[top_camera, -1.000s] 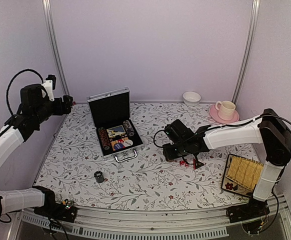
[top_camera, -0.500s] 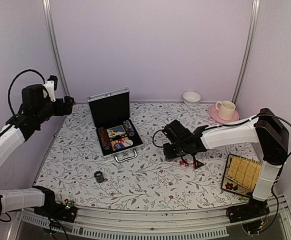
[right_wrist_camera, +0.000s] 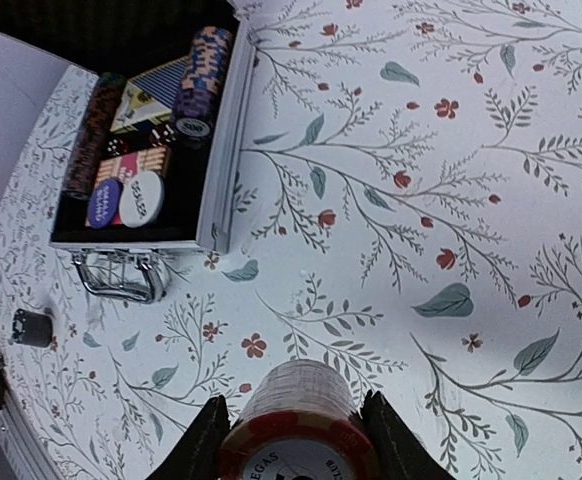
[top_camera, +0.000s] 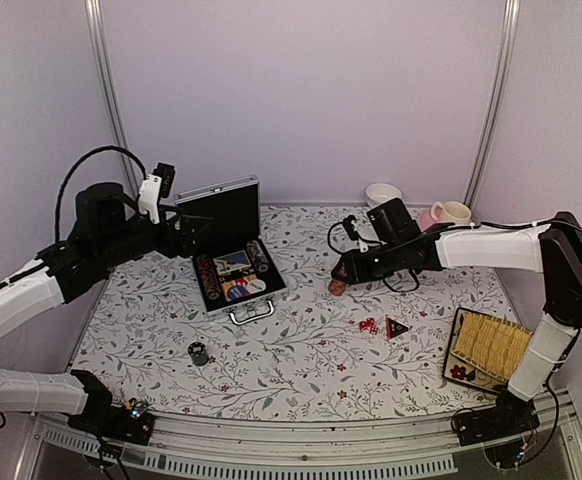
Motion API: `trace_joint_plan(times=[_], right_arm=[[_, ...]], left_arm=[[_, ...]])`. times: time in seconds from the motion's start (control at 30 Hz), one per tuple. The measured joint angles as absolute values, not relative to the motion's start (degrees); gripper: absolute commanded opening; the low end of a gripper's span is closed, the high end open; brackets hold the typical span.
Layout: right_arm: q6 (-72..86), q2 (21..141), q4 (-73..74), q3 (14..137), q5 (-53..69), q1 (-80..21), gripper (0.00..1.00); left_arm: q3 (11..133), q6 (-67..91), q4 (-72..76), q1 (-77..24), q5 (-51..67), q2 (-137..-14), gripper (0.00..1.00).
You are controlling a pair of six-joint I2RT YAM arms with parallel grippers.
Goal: Pack up texas hold em set
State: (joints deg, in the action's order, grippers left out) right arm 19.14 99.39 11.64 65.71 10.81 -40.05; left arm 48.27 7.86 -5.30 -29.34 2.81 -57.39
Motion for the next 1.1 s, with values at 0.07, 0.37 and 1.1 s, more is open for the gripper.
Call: trace_joint_plan(times=[0.07, 0.37, 1.1], right_arm=[[18.8, 99.1, 10.4, 66.1, 14.7, -37.8, 0.08], [19.3, 99.0, 3.2, 70.2, 40.4, -37.6, 0.08], [19.4, 100.7, -0.1, 73.9, 56.1, -41.8, 0.08]], left_arm=[[47.0, 10.1, -2.2, -34.2, 5.6, -58.6, 0.92], [44.5, 20.1, 12.3, -40.1, 23.6, -72.2, 0.93], [53.1, 19.8, 10.0, -44.3, 33.0, -82.7, 0.71]])
